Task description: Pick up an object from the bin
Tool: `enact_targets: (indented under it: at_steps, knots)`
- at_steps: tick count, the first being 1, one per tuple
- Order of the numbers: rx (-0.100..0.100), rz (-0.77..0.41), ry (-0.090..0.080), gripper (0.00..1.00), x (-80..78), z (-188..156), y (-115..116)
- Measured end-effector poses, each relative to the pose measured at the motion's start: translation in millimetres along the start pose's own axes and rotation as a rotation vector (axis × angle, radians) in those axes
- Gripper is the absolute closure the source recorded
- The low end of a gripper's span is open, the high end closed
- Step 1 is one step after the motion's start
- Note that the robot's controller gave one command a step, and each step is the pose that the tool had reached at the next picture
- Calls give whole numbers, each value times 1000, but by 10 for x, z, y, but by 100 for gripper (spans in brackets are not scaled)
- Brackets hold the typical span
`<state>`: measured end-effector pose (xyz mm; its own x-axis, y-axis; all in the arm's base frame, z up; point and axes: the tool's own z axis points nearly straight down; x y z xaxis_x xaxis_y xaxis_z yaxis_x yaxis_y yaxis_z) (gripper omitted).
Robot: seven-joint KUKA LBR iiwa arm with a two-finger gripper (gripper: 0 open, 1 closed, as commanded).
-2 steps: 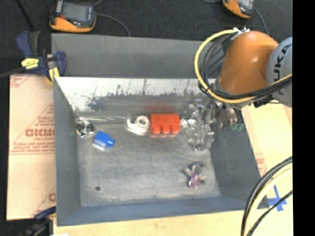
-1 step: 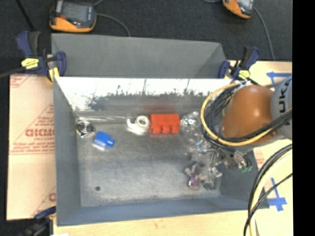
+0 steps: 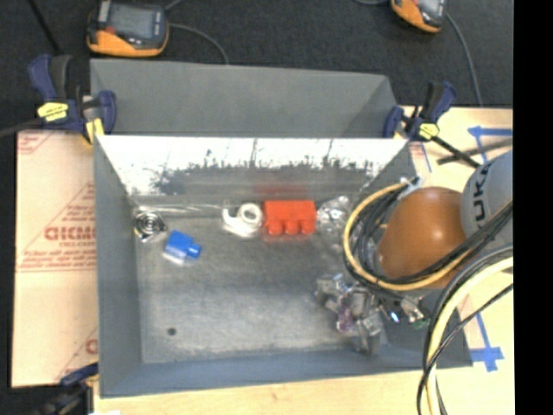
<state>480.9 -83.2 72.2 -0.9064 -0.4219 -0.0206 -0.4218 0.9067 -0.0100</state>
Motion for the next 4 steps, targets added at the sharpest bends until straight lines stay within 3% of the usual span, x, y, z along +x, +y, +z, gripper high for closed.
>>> enact_targets:
  at_steps: [1,2,3,4]
  knots:
    - [-6,-3,14,100,36,13,15]
    - [0,-5,9,100,-277,-1023,-542]
    - [-9,-5,17,0,-258,-973,-507]
    - [-8,-54,15,0,272,-85,-533]
